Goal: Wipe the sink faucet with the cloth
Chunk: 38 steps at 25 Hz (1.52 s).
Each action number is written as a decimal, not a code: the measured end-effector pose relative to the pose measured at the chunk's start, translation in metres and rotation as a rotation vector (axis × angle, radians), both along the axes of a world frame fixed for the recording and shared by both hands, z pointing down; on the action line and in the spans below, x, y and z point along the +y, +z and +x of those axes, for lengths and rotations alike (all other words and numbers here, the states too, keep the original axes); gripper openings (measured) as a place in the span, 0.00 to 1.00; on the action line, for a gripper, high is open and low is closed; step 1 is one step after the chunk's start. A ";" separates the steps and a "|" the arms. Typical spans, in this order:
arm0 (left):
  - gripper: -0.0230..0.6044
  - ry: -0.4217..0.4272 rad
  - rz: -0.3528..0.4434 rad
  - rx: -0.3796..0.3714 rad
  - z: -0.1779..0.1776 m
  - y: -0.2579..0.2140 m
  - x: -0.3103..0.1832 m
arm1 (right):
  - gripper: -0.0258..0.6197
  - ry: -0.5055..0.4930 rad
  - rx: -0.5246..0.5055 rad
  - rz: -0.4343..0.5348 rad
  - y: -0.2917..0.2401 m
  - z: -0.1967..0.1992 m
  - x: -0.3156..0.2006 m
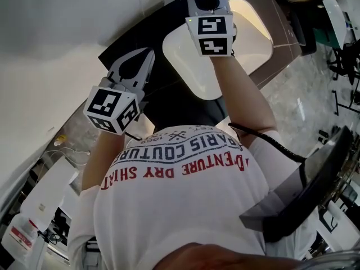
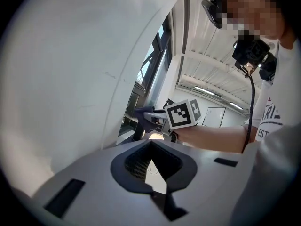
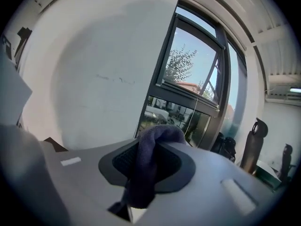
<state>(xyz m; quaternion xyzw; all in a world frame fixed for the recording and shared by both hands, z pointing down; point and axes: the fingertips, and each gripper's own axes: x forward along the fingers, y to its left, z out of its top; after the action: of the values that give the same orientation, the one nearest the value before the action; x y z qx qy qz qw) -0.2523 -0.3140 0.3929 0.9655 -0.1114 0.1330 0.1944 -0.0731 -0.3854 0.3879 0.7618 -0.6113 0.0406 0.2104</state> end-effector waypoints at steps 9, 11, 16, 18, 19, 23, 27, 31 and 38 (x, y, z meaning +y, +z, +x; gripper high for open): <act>0.04 -0.028 -0.012 -0.005 -0.005 0.009 -0.005 | 0.15 0.082 -0.012 -0.033 0.020 0.013 -0.010; 0.04 -0.034 -0.010 -0.005 -0.006 0.008 -0.006 | 0.15 0.090 -0.006 -0.034 0.022 0.014 -0.011; 0.04 -0.034 -0.016 -0.012 -0.008 0.014 -0.004 | 0.15 0.107 0.007 -0.049 0.039 0.010 -0.010; 0.04 -0.035 -0.020 -0.017 -0.009 0.017 -0.004 | 0.15 0.121 -0.010 -0.073 0.056 0.010 -0.007; 0.04 -0.037 -0.021 -0.019 -0.010 0.018 -0.005 | 0.15 0.129 -0.018 -0.086 0.064 0.011 -0.006; 0.04 -0.043 -0.024 -0.029 -0.014 0.025 -0.007 | 0.15 0.157 -0.042 -0.128 0.096 0.015 -0.001; 0.04 -0.043 -0.031 -0.039 -0.014 0.032 -0.008 | 0.15 0.186 -0.072 -0.167 0.122 0.022 0.003; 0.04 -0.041 -0.034 -0.047 -0.014 0.037 -0.008 | 0.15 0.198 -0.083 -0.188 0.135 0.025 0.006; 0.04 -0.042 -0.029 -0.046 -0.015 0.036 -0.011 | 0.15 0.201 -0.091 -0.202 0.143 0.028 0.007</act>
<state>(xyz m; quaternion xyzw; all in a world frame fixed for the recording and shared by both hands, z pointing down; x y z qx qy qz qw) -0.2673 -0.3251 0.4288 0.9567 -0.1342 0.1526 0.2083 -0.0454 -0.3786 0.5311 0.7915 -0.5336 0.1573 0.2530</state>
